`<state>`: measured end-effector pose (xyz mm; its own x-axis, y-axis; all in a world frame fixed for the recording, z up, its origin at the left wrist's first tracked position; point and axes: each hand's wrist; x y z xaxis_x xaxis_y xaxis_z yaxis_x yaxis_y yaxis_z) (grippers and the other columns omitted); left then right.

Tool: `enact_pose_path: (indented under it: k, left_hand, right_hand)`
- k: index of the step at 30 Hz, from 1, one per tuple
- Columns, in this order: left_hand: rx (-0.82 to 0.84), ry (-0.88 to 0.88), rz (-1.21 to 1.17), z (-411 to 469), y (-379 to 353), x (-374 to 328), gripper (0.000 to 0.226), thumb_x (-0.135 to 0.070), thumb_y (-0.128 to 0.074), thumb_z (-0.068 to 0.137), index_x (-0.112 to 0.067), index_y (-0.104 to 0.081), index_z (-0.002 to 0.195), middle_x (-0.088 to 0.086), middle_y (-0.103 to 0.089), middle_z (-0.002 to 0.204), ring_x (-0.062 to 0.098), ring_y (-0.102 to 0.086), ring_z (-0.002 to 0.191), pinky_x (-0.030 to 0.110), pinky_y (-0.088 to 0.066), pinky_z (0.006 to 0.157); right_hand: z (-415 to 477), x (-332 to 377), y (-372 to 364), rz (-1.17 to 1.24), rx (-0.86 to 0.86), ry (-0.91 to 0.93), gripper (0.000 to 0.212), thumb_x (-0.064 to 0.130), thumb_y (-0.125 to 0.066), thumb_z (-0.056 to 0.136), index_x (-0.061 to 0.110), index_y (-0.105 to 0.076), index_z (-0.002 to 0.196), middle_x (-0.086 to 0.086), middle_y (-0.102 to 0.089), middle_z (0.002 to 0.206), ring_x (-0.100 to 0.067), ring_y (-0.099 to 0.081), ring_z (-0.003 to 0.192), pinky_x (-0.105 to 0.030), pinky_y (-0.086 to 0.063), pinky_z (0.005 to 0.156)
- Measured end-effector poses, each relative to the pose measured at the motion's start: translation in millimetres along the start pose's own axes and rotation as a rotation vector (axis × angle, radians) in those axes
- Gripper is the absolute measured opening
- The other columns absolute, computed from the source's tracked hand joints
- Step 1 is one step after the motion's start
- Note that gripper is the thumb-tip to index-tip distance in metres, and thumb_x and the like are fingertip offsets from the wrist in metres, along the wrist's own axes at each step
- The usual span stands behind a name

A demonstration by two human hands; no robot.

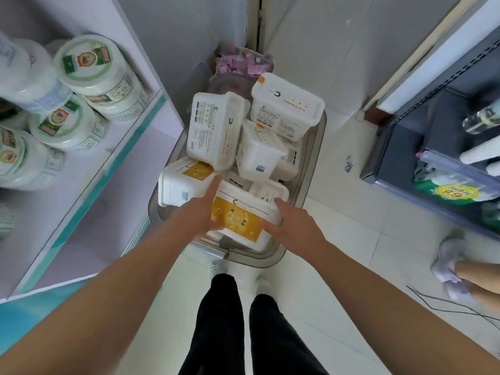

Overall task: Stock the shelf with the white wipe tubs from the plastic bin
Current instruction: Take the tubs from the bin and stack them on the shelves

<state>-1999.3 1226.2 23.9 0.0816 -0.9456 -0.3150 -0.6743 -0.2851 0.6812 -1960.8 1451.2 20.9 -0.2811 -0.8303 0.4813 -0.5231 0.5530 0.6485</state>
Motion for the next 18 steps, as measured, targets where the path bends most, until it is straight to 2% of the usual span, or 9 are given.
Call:
enact_pose_path:
  k: [3,5,8,10,13,15,16,18]
  left_hand:
    - [-0.057,-0.007,-0.186,-6,-3,2,0.106,-0.024,-0.075,0.081,-0.040,0.007,0.148,0.015,-0.056,0.127,0.027,-0.065,0.095,0.034,-0.054,0.079]
    - [-0.110,-0.030,-0.264,-15,-6,1,0.099,-0.020,-0.074,0.082,-0.040,-0.002,0.147,0.014,-0.055,0.125,0.025,-0.063,0.092,0.032,-0.053,0.077]
    - [-0.202,-0.043,-0.351,-32,-13,-3,0.089,-0.018,-0.073,0.083,-0.040,-0.011,0.143,0.018,-0.061,0.106,0.028,-0.064,0.084,0.037,-0.057,0.075]
    - [-0.276,-0.042,-0.380,-46,-17,-5,0.085,-0.018,-0.073,0.083,-0.039,-0.014,0.141,0.019,-0.062,0.096,0.028,-0.063,0.083,0.035,-0.054,0.071]
    - [-0.416,-0.056,-0.528,-72,-19,-11,0.087,-0.012,-0.075,0.081,-0.039,-0.016,0.139,0.002,-0.059,0.104,0.015,-0.061,0.080,0.025,-0.050,0.071]
    - [-0.536,-0.066,-0.622,-95,-17,-14,0.086,-0.010,-0.075,0.080,-0.039,-0.018,0.138,-0.014,-0.050,0.109,0.006,-0.057,0.082,0.022,-0.050,0.077]
    - [-0.604,-0.072,-0.670,-108,-15,-15,0.085,-0.011,-0.074,0.081,-0.043,-0.019,0.136,-0.017,-0.048,0.113,0.006,-0.058,0.089,0.026,-0.051,0.083]
    - [-0.734,-0.045,-0.716,-139,-8,-14,0.082,-0.017,-0.073,0.082,-0.052,-0.017,0.131,-0.008,-0.050,0.124,0.019,-0.062,0.096,0.038,-0.053,0.088]
  right_hand:
    - [5,0,-4,0.082,-0.023,0.021,0.060,0.047,-0.063,0.083,0.017,-0.047,0.133,-0.008,-0.060,0.118,-0.025,-0.057,0.108,-0.040,-0.049,0.090]
    - [4,1,-6,0.165,-0.079,0.034,0.046,0.036,-0.069,0.082,0.012,-0.059,0.119,-0.006,-0.064,0.108,-0.021,-0.060,0.098,-0.033,-0.051,0.084]
    - [-3,-1,-3,0.237,-0.158,0.062,0.034,0.027,-0.073,0.079,0.008,-0.067,0.108,-0.004,-0.065,0.097,-0.014,-0.058,0.085,-0.022,-0.045,0.074]
    - [-10,-1,4,0.280,-0.200,0.081,0.035,0.024,-0.076,0.077,0.008,-0.069,0.107,0.000,-0.064,0.092,-0.009,-0.055,0.079,-0.015,-0.041,0.070]
    - [-23,15,26,0.329,-0.266,0.127,0.036,0.021,-0.079,0.074,0.009,-0.071,0.108,0.005,-0.063,0.089,0.000,-0.055,0.072,-0.002,-0.040,0.062]
    - [-38,35,47,0.344,-0.289,0.205,0.035,0.020,-0.081,0.072,0.010,-0.072,0.105,0.006,-0.064,0.088,0.000,-0.057,0.071,-0.005,-0.044,0.062]
    - [-46,47,57,0.357,-0.289,0.243,0.033,0.020,-0.081,0.071,0.011,-0.073,0.102,0.005,-0.065,0.088,0.000,-0.058,0.070,-0.007,-0.046,0.060]
    - [-65,75,75,0.373,-0.270,0.340,0.027,0.018,-0.082,0.070,0.014,-0.072,0.095,0.006,-0.066,0.087,0.004,-0.060,0.066,-0.007,-0.046,0.052]
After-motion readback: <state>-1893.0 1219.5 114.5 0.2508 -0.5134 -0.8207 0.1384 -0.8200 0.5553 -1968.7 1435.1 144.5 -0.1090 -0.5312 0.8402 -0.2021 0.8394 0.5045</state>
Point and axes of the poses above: each hand's wrist, its own z-axis towards the middle knuckle, its own y-axis out of the back of the hand, x = y × z
